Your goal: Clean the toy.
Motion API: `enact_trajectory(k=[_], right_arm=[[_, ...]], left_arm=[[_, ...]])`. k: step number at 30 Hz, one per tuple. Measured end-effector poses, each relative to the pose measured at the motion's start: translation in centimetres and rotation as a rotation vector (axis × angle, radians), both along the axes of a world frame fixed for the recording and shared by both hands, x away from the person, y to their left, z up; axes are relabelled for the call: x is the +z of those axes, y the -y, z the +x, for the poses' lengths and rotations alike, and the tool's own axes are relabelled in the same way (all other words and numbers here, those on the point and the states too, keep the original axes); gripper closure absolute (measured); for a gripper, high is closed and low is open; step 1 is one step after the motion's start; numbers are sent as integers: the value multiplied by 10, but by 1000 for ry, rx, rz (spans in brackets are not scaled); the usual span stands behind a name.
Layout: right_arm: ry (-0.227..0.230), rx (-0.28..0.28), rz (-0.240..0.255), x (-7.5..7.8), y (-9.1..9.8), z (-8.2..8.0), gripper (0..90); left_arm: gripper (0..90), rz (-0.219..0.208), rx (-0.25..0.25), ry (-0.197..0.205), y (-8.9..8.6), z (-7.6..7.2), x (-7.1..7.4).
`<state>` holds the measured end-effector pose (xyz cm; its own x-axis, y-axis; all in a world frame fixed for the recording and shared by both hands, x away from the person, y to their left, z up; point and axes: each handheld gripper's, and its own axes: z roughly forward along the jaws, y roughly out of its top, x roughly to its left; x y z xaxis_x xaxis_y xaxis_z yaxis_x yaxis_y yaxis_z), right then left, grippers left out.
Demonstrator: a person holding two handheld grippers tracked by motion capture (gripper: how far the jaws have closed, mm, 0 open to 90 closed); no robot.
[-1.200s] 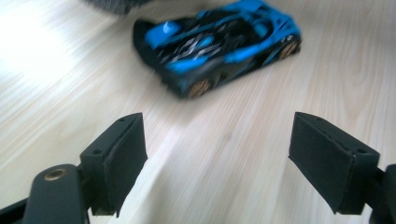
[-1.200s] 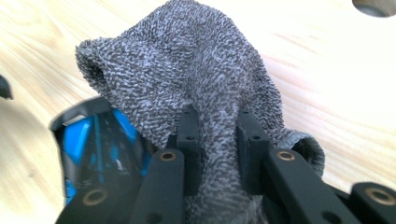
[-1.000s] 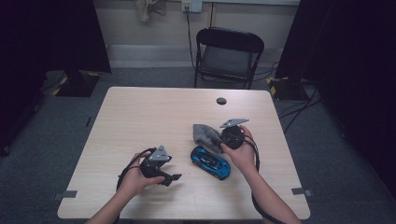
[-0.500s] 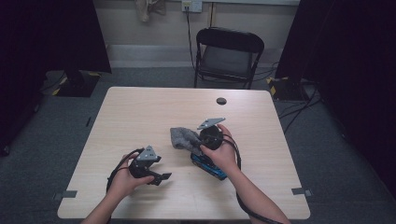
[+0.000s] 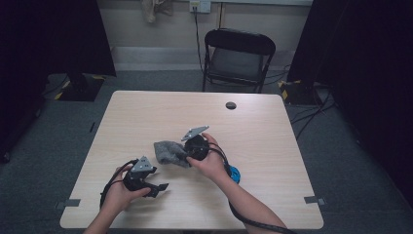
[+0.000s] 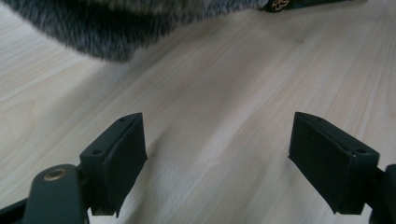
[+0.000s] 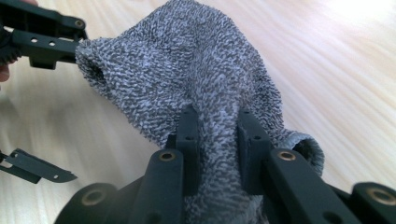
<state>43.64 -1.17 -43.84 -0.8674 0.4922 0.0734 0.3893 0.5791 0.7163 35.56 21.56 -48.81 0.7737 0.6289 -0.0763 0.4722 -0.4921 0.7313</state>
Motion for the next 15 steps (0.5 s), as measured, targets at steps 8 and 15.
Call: enact_trajectory(k=[8, 15], right_arm=[[-6, 53, -36, -13, -22, -5, 745], [-22, 68, -41, -23, -23, -7, 702]], left_arm=[[187, 10, 15, -5, -6, -3, -2], [189, 24, 6, -15, -7, -3, -4]])
